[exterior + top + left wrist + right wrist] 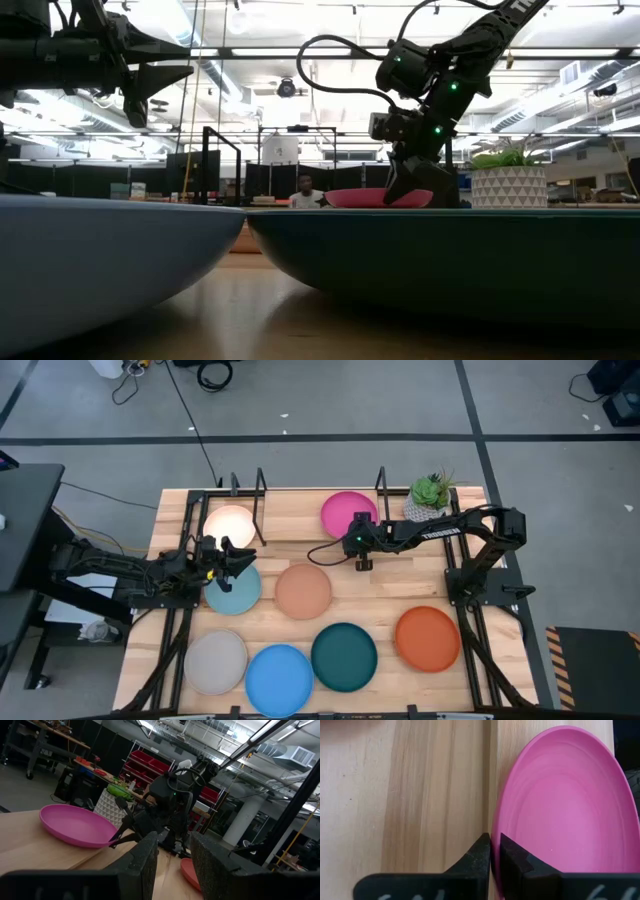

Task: Place and stack plates onto a shelf
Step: Put the pink plate on the shelf

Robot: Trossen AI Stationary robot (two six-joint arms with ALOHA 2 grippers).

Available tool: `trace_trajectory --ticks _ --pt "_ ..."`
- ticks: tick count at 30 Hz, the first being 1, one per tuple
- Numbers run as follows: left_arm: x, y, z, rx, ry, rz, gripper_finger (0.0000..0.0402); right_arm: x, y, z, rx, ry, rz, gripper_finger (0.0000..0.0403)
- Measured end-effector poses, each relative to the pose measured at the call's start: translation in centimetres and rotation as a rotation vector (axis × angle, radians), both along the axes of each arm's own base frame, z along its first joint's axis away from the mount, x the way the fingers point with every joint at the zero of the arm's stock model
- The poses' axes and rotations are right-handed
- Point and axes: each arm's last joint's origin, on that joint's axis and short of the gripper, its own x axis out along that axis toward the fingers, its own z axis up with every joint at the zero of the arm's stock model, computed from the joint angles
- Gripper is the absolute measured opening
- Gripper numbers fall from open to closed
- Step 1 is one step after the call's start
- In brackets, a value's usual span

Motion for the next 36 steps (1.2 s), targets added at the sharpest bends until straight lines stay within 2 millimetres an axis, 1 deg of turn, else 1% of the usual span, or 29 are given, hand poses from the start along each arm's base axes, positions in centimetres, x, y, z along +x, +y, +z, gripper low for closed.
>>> trace_trajectory --ticks 3,9,15,17,20,26,31,34,36 --pt "0.0 0.0 0.0 0.0 0.0 0.0 0.0123 0.0 0.3 0.0 -0.004 0.005 0.002 0.0053" --pt "0.0 0.0 0.0 0.0 0.0 0.0 0.0123 0.4 0.9 0.5 -0.008 0.014 -0.008 0.0104" --pt "0.0 0.0 0.0 0.0 0.0 0.0 0.0123 1.2 2.0 1.8 -0.042 0.021 -0.023 0.014" --pt "0.0 0.0 0.0 0.0 0.0 0.0 0.0123 1.6 2.8 2.3 -0.031 0.002 -0.002 0.0146" --pt "0.0 0.0 0.0 0.0 0.0 0.0 0.0123 2.1 4.7 2.6 -0.006 -0.012 0.073 0.015" --pt "0.0 0.0 0.0 0.0 0.0 0.0 0.0123 2.3 8.0 2.6 -0.024 -0.005 0.183 0.0149" --pt "0.0 0.0 0.0 0.0 0.0 0.0 0.0123 2.3 10.7 2.3 0.018 0.008 0.298 0.0149" --pt "0.0 0.0 0.0 0.0 0.0 0.0 0.0123 2.0 11.8 2.1 0.016 0.034 0.329 0.0148" --pt "0.0 0.0 0.0 0.0 0.0 0.0 0.0123 1.6 11.9 2.1 -0.06 0.068 0.287 0.0146"
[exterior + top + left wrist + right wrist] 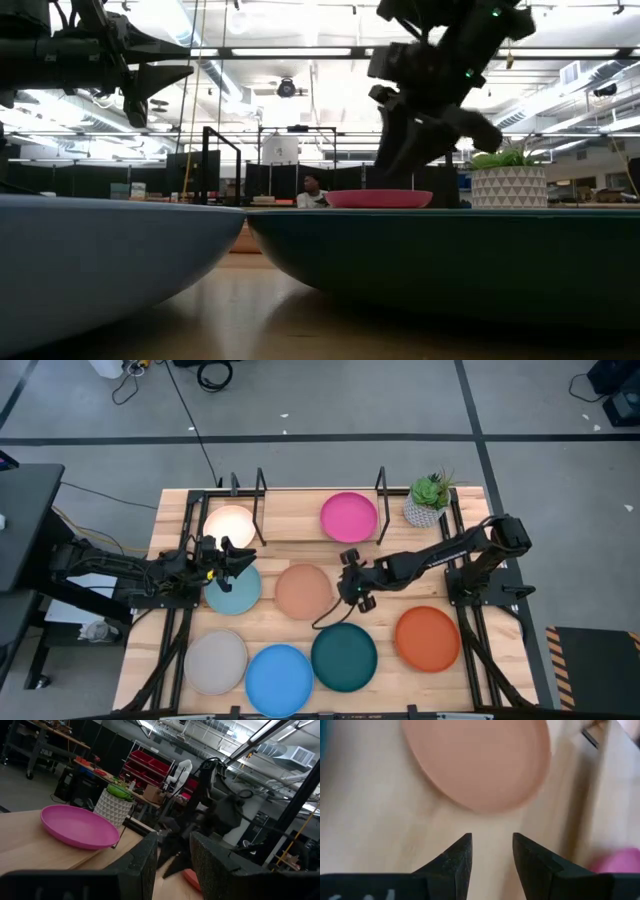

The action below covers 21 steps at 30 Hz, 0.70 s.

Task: Place and stack plates onto a shelf
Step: Put the pink plate on the shelf

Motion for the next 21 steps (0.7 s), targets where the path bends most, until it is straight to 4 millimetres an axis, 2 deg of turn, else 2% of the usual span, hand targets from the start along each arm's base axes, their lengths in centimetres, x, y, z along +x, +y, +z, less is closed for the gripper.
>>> trace_trajectory --ticks 3,11,21 --pt "0.0 0.0 0.0 0.0 0.0 0.0 0.0123 -0.6 -0.6 0.1 -0.137 0.034 -0.08 0.0144" --pt "0.0 0.0 0.0 0.0 0.0 0.001 0.0123 -0.8 -4.7 -0.2 -0.207 0.061 -0.284 0.0144" --pt "0.0 0.0 0.0 0.0 0.0 0.0 0.0123 -1.2 -7.9 -1.1 -0.21 0.089 -0.289 0.0144"
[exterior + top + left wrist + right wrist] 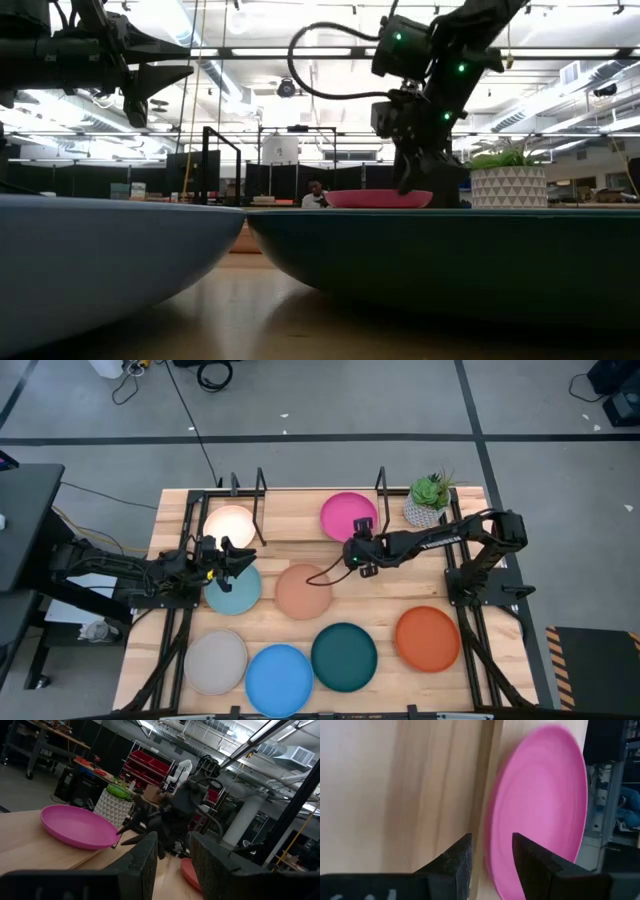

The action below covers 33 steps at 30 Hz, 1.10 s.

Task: Place and stack plates onto a shelf
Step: Put the pink plate on the shelf, then put the brown plate on the shelf

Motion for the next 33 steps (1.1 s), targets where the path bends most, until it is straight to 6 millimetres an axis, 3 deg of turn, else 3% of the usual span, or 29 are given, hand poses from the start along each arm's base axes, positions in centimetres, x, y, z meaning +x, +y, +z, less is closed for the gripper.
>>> trace_trajectory --ticks 8,17,21,25,28,33 --pt "0.0 0.0 0.0 0.0 0.0 0.0 0.0123 -0.1 -1.3 -0.3 -0.018 -0.023 -0.024 0.0144" --pt "0.0 0.0 0.0 0.0 0.0 0.0 0.0123 0.4 -1.1 0.0 -0.059 -0.035 0.039 0.0144" --pt "0.0 0.0 0.0 0.0 0.0 0.0 0.0123 1.6 0.1 0.6 -0.024 -0.126 0.179 0.0144" --pt "0.0 0.0 0.0 0.0 0.0 0.0 0.0123 2.7 1.8 1.0 0.255 -0.283 0.421 0.0144" --pt "0.0 0.0 0.0 0.0 0.0 0.0 0.0123 2.5 3.8 -0.2 0.353 -0.198 0.511 0.0144" --pt "0.0 0.0 0.0 0.0 0.0 0.0 0.0123 2.4 6.8 -2.0 0.312 -0.065 0.579 0.0144"
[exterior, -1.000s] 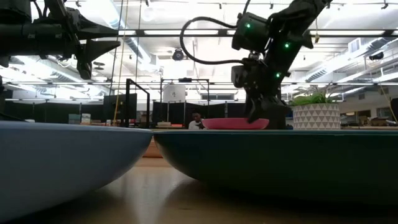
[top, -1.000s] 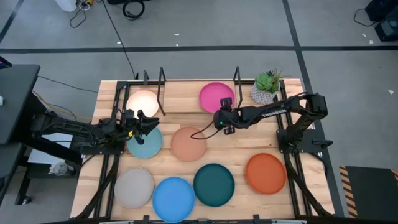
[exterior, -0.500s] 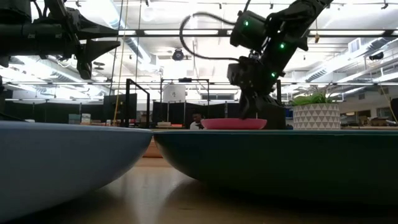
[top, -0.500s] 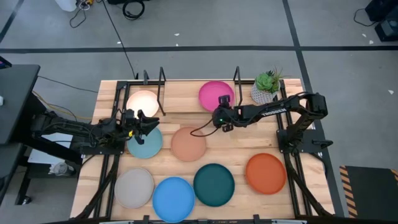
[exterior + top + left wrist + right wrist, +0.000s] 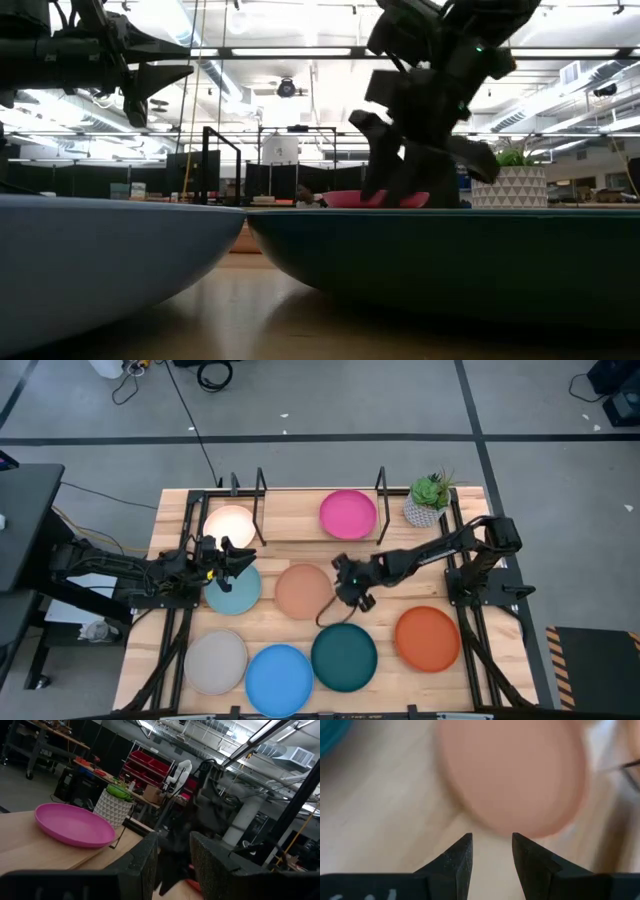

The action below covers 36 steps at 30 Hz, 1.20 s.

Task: Place and stack plates onto a shelf
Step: Put the brown plate on the shelf

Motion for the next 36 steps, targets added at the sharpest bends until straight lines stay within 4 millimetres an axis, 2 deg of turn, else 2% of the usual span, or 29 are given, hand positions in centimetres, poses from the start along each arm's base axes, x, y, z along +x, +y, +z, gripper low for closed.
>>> trace_trajectory --ticks 5,15,19,27,36 --pt "0.0 0.0 0.0 0.0 -0.001 0.0 0.0123 0.3 1.4 -1.0 -0.091 0.006 0.037 0.0144" --pt "0.0 0.0 0.0 0.0 0.0 0.0 0.0123 0.7 1.9 -1.4 -0.128 -0.009 0.174 0.0144" --pt "0.0 0.0 0.0 0.0 -0.002 0.0 0.0123 1.0 2.1 -1.1 -0.098 -0.051 0.245 0.0144" --pt "0.0 0.0 0.0 0.0 -0.002 0.0 0.0123 1.3 1.7 -1.0 -0.03 -0.09 0.252 0.0144" --pt "0.0 0.0 0.0 0.0 -0.003 0.0 0.0123 0.5 1.5 -2.3 -0.002 -0.156 0.285 0.0144"
